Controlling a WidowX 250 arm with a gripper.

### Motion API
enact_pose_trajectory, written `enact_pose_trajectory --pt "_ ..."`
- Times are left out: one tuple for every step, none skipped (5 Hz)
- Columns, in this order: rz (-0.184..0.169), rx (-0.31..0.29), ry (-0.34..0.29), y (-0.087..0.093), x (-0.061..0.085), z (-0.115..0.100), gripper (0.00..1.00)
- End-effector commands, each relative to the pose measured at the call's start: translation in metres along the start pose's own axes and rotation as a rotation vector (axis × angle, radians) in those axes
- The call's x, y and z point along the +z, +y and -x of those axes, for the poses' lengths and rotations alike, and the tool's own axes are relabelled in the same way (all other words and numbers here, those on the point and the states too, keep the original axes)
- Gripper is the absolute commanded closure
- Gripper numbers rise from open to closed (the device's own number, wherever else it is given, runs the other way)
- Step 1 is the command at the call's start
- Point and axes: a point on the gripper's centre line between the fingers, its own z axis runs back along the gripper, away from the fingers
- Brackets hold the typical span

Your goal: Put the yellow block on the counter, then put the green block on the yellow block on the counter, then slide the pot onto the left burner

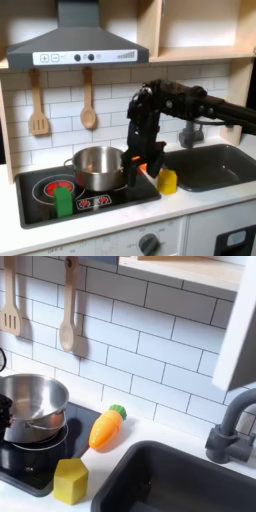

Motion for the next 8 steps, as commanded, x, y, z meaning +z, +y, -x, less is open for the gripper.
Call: enact_pose_trajectory --pt "-0.021 0.050 -0.013 0.019 -0.015 -0.027 0.00" --pt "-0.012 0.060 -0.011 0.027 -0.015 -0.041 0.00" --pt "-0.012 0.008 -0.008 0.046 -0.016 -0.061 0.00" --pt "-0.018 0.006 -0.013 0.065 -0.021 -0.087 0.00" --pt "-0.029 0.025 -0.006 0.083 -0.026 -0.103 0.00" --pt "-0.014 0.025 0.025 0.087 -0.033 -0.101 0.00" --pt "-0.016 0.025 0.045 0.091 -0.034 -0.089 0.00" --pt "0.006 0.013 0.081 0.084 -0.044 -0.081 0.00"
